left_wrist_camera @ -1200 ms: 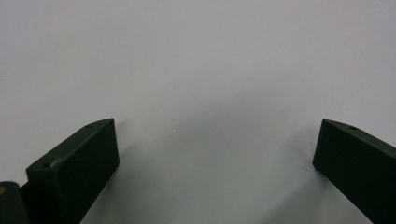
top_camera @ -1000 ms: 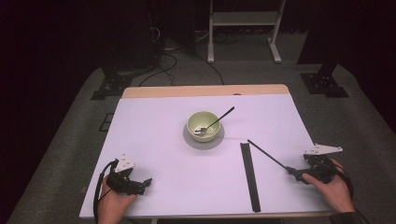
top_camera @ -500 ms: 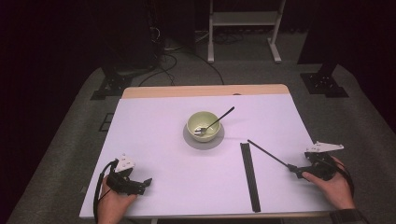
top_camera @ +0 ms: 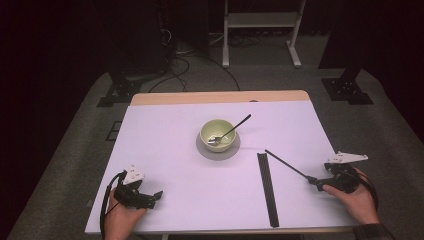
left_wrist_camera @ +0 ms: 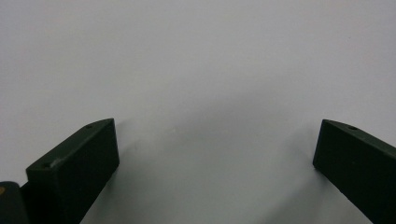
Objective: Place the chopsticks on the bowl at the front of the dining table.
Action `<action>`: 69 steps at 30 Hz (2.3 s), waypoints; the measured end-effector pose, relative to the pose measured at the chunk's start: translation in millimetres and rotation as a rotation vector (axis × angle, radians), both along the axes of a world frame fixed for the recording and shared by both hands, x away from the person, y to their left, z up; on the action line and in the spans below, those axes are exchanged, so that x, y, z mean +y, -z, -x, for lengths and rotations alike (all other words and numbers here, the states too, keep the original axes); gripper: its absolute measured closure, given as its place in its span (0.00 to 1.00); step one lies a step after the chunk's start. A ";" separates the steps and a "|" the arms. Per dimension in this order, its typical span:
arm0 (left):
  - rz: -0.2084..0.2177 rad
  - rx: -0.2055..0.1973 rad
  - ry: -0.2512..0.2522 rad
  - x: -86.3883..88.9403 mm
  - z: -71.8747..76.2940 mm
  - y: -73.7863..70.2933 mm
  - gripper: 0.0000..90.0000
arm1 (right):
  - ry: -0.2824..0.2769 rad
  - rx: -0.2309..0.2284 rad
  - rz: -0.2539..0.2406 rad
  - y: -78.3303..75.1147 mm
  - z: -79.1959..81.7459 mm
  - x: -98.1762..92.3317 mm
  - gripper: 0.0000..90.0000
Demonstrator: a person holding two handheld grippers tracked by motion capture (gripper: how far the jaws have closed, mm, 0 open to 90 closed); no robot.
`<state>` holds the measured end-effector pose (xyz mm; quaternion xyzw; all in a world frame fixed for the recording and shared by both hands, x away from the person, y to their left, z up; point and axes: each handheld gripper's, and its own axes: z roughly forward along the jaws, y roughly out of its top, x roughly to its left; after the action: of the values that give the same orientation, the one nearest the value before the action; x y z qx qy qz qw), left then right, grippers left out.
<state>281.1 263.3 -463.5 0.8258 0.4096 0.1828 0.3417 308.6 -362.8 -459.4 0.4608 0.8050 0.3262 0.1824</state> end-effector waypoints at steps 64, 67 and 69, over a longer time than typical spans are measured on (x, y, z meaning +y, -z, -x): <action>0.000 0.000 0.000 -0.1 0.0 0.1 0.00 | -0.168 0.033 -0.049 -12.5 -27.4 39.0 0.63; 0.000 0.000 0.000 -0.1 0.0 0.0 0.00 | -0.167 0.040 -0.054 -12.5 -28.3 39.5 0.65; 0.000 0.000 0.000 -0.1 0.0 0.0 0.00 | -0.167 0.046 -0.057 -12.0 -29.2 39.6 0.67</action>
<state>281.1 263.2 -463.5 0.8258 0.4098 0.1827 0.3417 337.8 -323.2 -447.4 0.4043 0.8349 0.3526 0.1229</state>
